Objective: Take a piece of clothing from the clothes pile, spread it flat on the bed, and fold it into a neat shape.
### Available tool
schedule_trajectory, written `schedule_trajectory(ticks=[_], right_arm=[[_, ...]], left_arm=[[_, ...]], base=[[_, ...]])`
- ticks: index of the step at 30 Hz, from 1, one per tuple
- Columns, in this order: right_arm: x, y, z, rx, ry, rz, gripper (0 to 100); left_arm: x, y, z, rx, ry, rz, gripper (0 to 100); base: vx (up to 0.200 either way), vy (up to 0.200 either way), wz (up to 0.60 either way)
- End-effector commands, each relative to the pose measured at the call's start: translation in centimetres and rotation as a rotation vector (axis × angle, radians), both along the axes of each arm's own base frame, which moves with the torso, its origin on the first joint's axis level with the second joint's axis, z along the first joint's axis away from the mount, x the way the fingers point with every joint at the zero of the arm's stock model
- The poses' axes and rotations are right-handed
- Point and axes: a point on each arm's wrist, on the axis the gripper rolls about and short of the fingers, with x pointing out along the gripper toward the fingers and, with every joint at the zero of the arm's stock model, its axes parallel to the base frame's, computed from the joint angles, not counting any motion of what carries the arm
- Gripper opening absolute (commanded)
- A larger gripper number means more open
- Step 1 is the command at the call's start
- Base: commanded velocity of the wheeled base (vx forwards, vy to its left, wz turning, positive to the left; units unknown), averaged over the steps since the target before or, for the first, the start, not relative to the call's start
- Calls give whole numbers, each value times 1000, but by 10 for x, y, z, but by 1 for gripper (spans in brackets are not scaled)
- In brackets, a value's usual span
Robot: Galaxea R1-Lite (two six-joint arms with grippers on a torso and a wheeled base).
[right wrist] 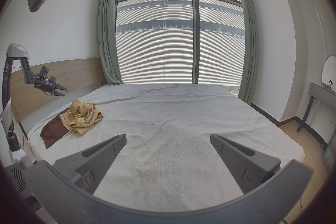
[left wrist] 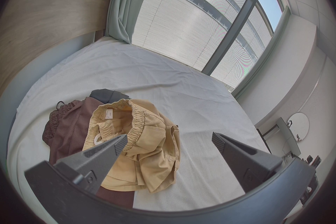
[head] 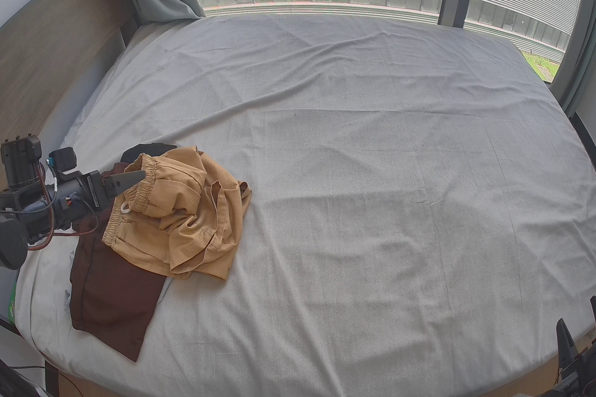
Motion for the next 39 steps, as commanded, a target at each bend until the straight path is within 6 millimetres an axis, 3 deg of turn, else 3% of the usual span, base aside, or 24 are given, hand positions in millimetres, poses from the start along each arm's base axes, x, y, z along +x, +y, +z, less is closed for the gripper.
schedule_trajectory(ticks=[1, 28, 39], right_arm=[[0, 0, -5, 0, 1, 0, 100], [0, 0, -5, 0, 1, 0, 100], [0, 0, -5, 1, 1, 0, 100]], left_arm=[[14, 2, -13, -4, 32, 0, 100], [71, 5, -44, -5, 22, -25, 100], [86, -5, -50, -8, 21, -64, 100]], base=[[0, 0, 0], [0, 0, 0], [0, 0, 0]])
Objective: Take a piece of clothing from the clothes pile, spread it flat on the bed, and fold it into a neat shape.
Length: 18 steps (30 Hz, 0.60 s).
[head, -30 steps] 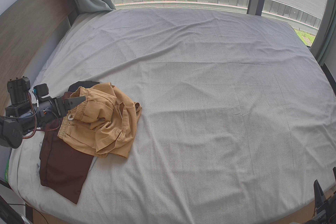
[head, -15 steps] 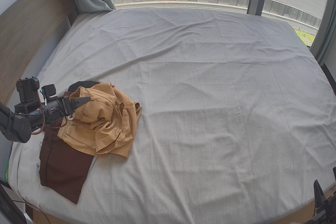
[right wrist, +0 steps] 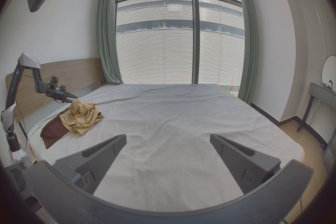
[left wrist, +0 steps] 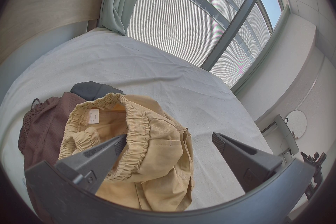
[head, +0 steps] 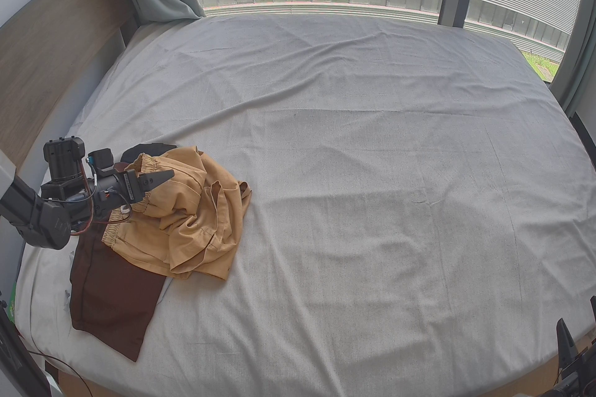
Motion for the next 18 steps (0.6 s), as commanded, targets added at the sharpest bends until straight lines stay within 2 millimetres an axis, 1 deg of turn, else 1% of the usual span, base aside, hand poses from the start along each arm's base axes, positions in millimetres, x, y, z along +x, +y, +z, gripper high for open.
schedule_trajectory(ticks=[1, 9, 18], right_arm=[[0, 0, -5, 0, 1, 0, 100], [0, 0, -5, 0, 1, 0, 100], [0, 0, -5, 0, 1, 0, 100]], left_arm=[[7, -3, -4, -1, 5, -11, 100], [13, -6, -14, -1, 26, -19, 100], [22, -6, -19, 0, -9, -15, 100]], base=[[0, 0, 0], [0, 0, 0], [0, 0, 0]])
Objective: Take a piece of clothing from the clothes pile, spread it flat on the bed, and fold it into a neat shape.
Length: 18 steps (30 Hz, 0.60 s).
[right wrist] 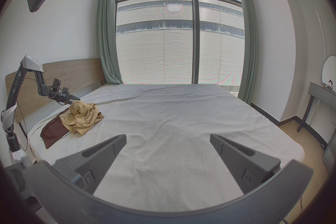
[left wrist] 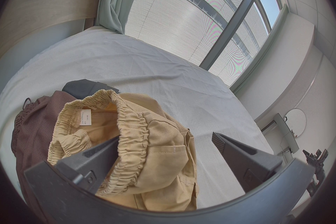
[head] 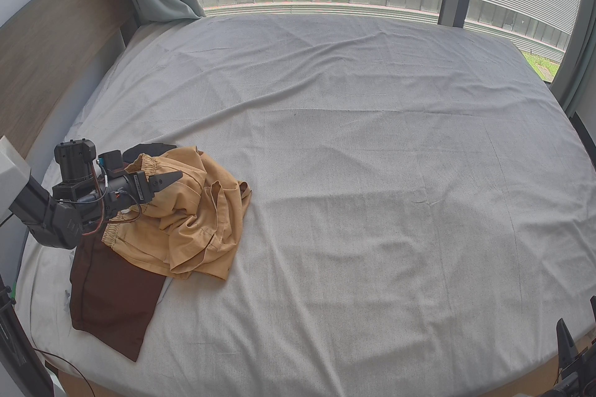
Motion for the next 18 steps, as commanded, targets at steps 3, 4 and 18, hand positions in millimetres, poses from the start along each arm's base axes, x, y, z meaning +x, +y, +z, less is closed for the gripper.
schedule_trajectory(ticks=[3, 4, 18], right_arm=[[0, 0, -5, 0, 1, 1, 100], [0, 0, -5, 1, 1, 1, 100], [0, 0, -5, 1, 1, 1, 100]], left_arm=[[6, 1, -5, 0, -7, 3, 0], [6, 0, -5, -1, -8, 1, 0], [-10, -1, 2, -12, -7, -17, 0]], base=[[0, 0, 0], [0, 0, 0], [0, 0, 0]])
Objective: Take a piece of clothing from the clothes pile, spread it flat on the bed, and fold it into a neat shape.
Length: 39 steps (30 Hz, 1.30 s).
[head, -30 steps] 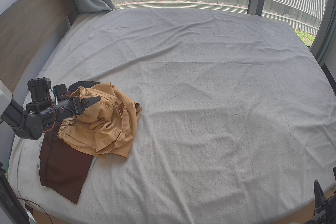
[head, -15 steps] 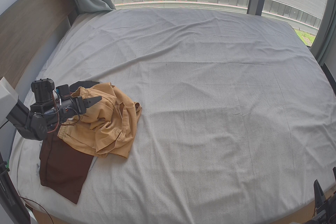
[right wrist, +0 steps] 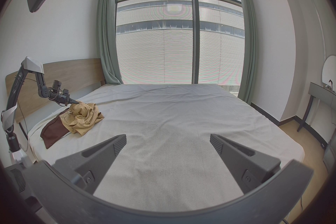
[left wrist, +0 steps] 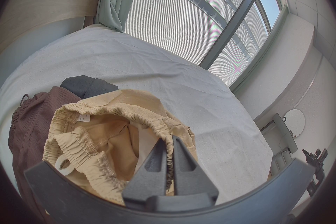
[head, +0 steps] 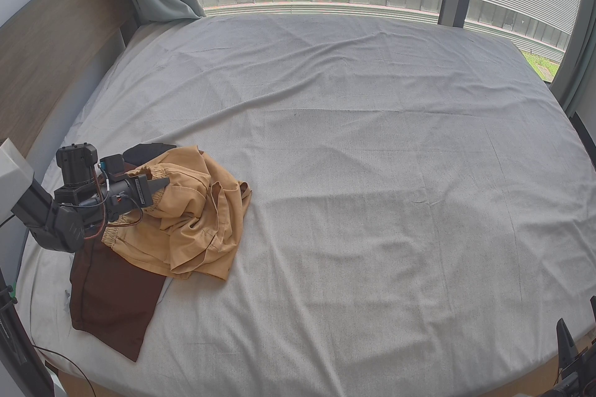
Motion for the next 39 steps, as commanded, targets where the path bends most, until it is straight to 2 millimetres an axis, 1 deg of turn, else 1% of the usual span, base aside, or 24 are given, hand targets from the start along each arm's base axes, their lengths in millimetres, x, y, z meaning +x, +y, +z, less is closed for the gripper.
schedule_trajectory(ticks=[1, 9, 13, 17, 19, 26, 33, 37, 39], right_arm=[[0, 0, -5, -2, 1, -1, 100], [0, 0, -5, -3, 1, 1, 100], [0, 0, -5, -2, 1, 1, 100], [0, 0, -5, -2, 1, 1, 100], [0, 0, -5, -2, 1, 1, 100], [0, 0, -5, -2, 1, 1, 100], [0, 0, -5, -2, 1, 1, 100], [0, 0, -5, -2, 1, 1, 100], [0, 0, -5, 0, 1, 1, 100]], left_arm=[[-15, -2, 11, -5, -14, -8, 0], [-46, -4, 28, -7, -30, -13, 0], [-59, -5, 31, -19, -27, -46, 0], [-71, -11, 32, -29, -20, -76, 0], [-79, -12, 29, -21, -15, -81, 0], [-85, -12, 29, -23, -50, -78, 0], [-89, -13, 26, -28, -37, -83, 0], [-91, -24, 27, -92, -1, -111, 0], [-95, -27, 33, -155, 20, -98, 0]], base=[[0, 0, 0], [0, 0, 0], [0, 0, 0], [0, 0, 0], [0, 0, 0], [0, 0, 0], [0, 0, 0], [0, 0, 0], [0, 0, 0]])
